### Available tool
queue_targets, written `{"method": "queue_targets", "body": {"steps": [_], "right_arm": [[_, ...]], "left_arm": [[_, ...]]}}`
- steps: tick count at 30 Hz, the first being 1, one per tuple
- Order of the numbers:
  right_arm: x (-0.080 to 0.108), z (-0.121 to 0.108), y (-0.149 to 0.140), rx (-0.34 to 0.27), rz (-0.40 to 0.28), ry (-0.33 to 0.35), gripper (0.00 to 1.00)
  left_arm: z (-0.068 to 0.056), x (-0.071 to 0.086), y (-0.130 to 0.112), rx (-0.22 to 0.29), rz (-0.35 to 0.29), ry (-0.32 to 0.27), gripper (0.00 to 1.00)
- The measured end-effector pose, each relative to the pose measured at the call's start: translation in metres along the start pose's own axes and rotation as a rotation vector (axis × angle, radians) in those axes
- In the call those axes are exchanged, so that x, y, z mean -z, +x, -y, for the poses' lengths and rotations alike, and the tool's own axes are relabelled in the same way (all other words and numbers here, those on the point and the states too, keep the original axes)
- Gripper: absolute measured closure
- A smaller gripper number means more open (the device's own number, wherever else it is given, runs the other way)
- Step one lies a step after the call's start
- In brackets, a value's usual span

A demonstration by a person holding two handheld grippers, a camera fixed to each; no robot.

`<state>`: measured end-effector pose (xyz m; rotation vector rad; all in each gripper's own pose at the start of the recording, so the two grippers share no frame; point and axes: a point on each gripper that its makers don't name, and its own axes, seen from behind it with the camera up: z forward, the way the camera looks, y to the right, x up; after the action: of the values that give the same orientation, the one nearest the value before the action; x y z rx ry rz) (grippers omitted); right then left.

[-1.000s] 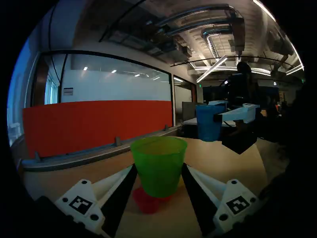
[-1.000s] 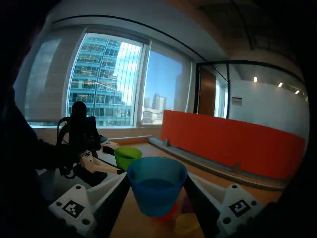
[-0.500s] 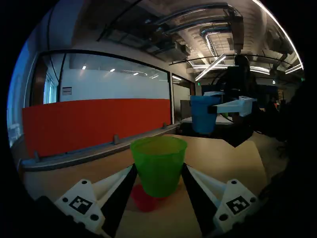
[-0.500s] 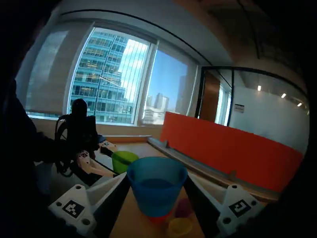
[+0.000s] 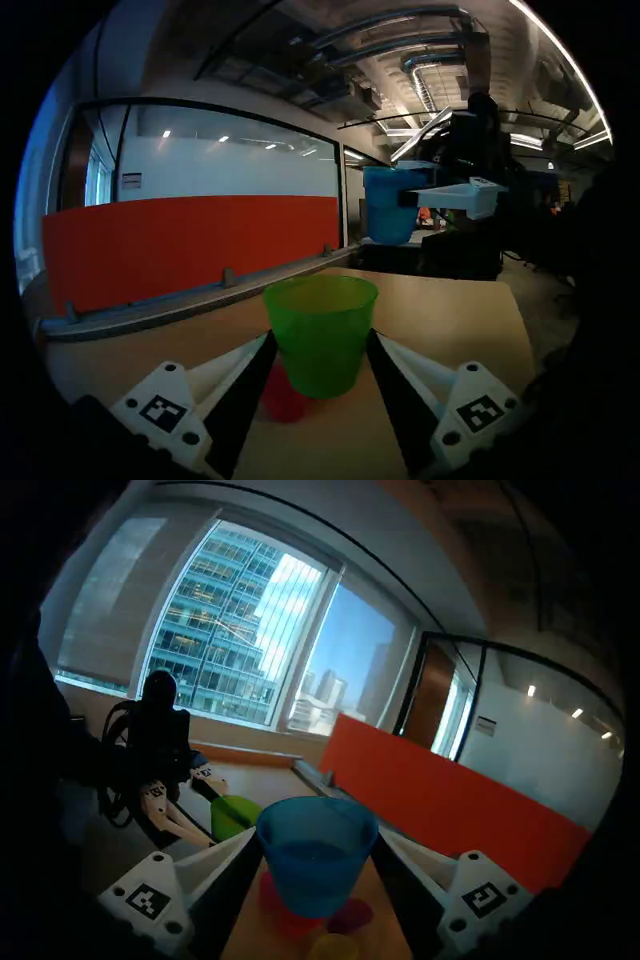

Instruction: Pour water

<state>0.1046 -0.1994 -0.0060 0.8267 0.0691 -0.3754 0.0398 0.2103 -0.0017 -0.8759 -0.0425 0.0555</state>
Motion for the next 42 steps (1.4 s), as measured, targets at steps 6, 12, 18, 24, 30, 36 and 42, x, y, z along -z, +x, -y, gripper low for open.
{"method": "queue_targets", "body": {"steps": [6,12,18,24,30,36,42], "right_arm": [[-0.004,-0.002,0.008,0.06,0.004,0.002,0.1],[-0.01,-0.004,0.013,0.122,0.009,0.004,0.09],[-0.016,-0.009,0.021,0.195,0.013,0.001,0.09],[-0.023,-0.015,0.031,0.263,0.013,0.001,0.1],[-0.03,-0.018,0.039,0.327,0.013,0.004,0.09],[-0.037,-0.02,0.044,0.393,0.016,0.001,0.1],[-0.044,-0.022,0.047,0.455,0.024,-0.002,0.1]], "left_arm": [[-0.003,0.0,0.0,0.008,0.0,-0.005,0.2],[-0.006,-0.001,0.002,0.008,-0.002,-0.009,0.21],[-0.01,-0.002,0.003,0.008,0.001,-0.018,0.2],[-0.014,-0.004,0.003,0.002,0.005,-0.027,0.2],[-0.019,-0.007,0.004,-0.002,0.004,-0.038,0.21],[-0.022,-0.009,0.006,-0.002,0.003,-0.045,0.2],[-0.024,-0.011,0.008,0.0,-0.001,-0.052,0.21]]}}
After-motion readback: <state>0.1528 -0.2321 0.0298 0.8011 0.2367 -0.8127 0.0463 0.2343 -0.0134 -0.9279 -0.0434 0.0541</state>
